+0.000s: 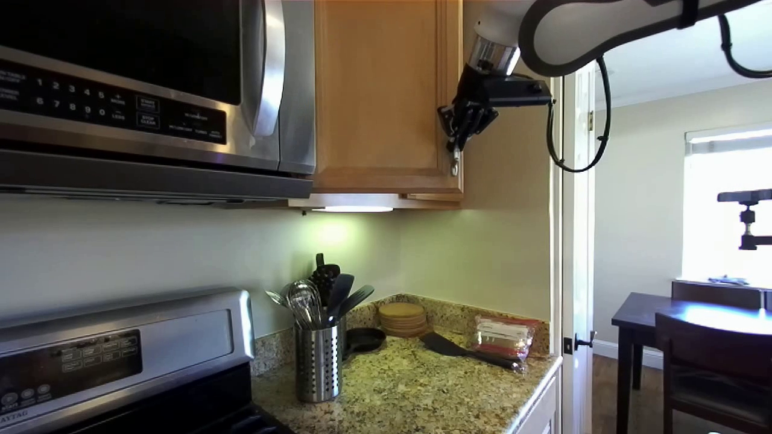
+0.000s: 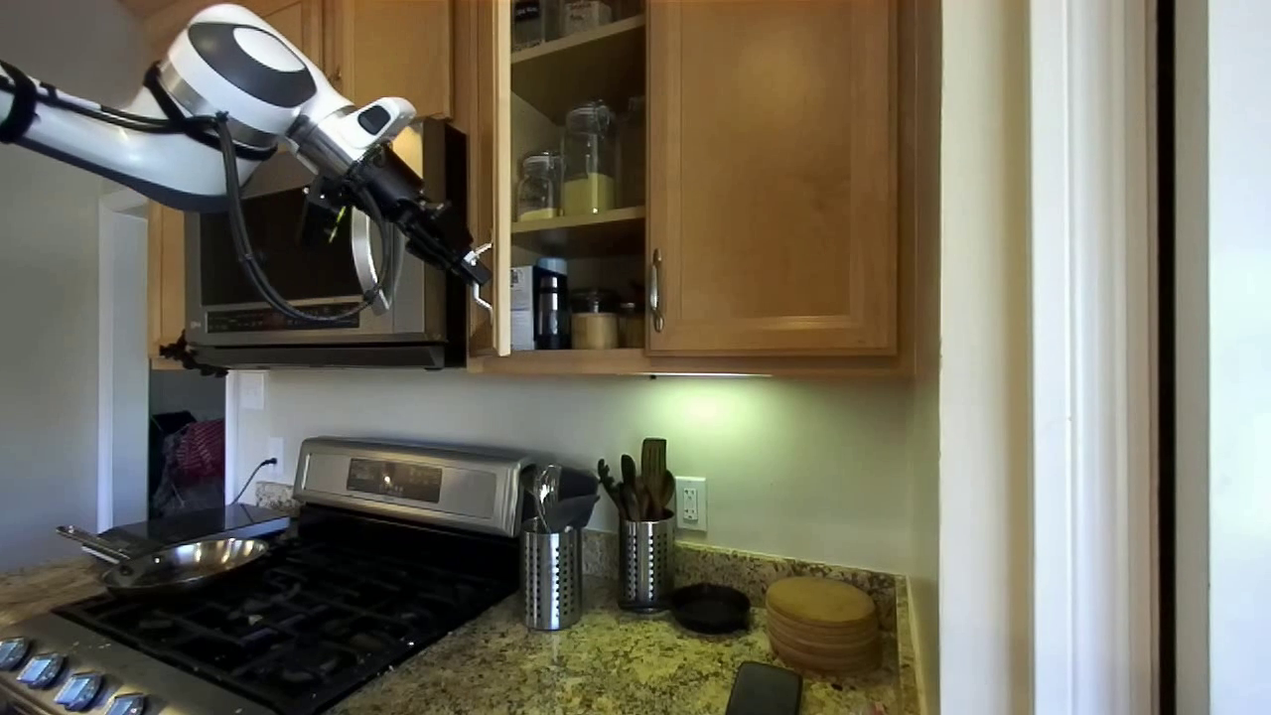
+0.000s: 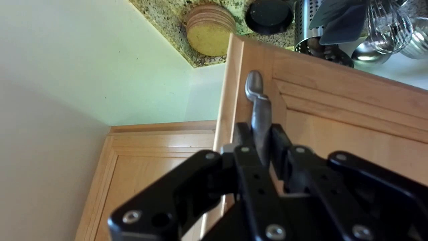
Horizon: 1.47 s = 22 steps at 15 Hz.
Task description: Open the left door to the cupboard
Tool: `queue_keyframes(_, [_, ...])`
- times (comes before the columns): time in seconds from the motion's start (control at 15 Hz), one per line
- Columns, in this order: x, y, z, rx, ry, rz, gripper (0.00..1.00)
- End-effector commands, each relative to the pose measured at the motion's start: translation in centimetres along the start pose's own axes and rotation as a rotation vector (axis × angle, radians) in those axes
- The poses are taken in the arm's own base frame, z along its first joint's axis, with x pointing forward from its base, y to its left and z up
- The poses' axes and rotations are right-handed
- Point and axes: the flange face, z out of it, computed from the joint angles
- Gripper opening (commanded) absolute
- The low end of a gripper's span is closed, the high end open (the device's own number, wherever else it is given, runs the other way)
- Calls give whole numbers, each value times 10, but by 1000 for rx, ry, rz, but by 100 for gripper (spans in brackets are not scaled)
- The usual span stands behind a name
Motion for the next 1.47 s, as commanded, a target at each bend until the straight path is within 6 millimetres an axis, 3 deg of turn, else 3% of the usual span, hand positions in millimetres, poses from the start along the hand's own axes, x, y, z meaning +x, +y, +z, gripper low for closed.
queue_keyframes(0.0, [-21, -66, -46, 71, 37, -111, 9])
queue_keyframes(0.27, [-48, -98, -90, 44, 25, -82, 9])
queue_keyframes(0.33, [-54, -110, -101, 44, 26, -79, 42])
queue_keyframes(0.53, [-65, -143, -121, 68, 43, -129, 44])
queue_keyframes(0.73, [-63, -164, -124, 145, 87, -237, 59])
queue_keyframes(1.13, [-58, -158, -109, 209, 61, -329, 97])
queue_keyframes(1.4, [-50, -132, -99, 261, 4, -342, 100])
